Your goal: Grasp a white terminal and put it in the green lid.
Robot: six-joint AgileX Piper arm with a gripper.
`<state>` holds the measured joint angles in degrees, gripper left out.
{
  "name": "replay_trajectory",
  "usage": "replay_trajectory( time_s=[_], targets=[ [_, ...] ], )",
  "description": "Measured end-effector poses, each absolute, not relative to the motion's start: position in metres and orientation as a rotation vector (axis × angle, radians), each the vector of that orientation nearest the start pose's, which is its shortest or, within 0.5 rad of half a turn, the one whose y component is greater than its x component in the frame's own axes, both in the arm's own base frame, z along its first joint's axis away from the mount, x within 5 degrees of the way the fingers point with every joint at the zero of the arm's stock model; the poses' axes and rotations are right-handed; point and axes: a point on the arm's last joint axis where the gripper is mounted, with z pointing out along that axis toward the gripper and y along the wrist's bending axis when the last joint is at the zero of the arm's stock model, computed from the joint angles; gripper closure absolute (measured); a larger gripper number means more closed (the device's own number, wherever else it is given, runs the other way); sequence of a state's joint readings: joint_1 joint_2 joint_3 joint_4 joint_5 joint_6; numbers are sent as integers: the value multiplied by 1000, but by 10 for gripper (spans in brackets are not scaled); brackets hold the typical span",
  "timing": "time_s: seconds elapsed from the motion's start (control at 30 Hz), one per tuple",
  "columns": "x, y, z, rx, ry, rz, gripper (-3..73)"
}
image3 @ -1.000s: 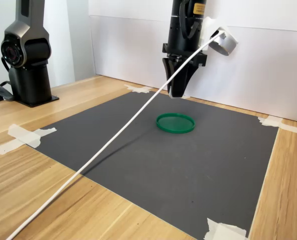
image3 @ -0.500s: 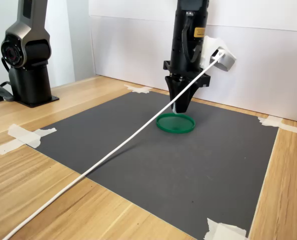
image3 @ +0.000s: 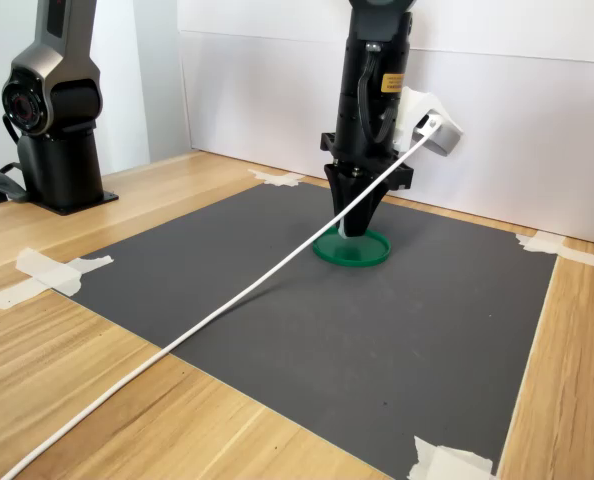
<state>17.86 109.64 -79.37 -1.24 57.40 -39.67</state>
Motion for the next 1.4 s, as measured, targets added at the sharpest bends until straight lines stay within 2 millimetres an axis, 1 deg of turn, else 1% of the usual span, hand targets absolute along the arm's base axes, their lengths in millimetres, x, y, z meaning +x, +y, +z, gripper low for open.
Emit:
replay_trajectory(
  time_s=[0.1, 0.17, 0.23, 0.4, 0.47, 0.53, 0.63, 0.73, 0.83, 0.9, 1.1, 1.13, 1.2, 1.3, 1.4],
  targets=[
    [361, 114, 199, -1473, 2638, -72, 583],
    [361, 114, 199, -1484, 2639, -78, 546],
    [361, 113, 198, -1489, 2641, -79, 468],
    [360, 113, 198, -1491, 2647, -75, 204],
    [359, 113, 199, -1492, 2650, -73, 127],
    [359, 113, 202, -1491, 2644, -75, 83],
    [357, 112, 217, -1462, 2594, -90, 68],
    [353, 111, 241, -1411, 2517, -113, 91],
    [345, 110, 271, -1319, 2441, -118, 171],
    [337, 109, 292, -1253, 2396, -103, 250],
    [304, 104, 352, -1099, 2227, -35, 608],
    [298, 103, 362, -1077, 2194, -24, 651],
    [285, 100, 381, -1038, 2125, -20, 694],
    [267, 94, 407, -983, 2026, -29, 712],
    [253, 82, 422, -873, 1945, -6, 716]
  ],
)
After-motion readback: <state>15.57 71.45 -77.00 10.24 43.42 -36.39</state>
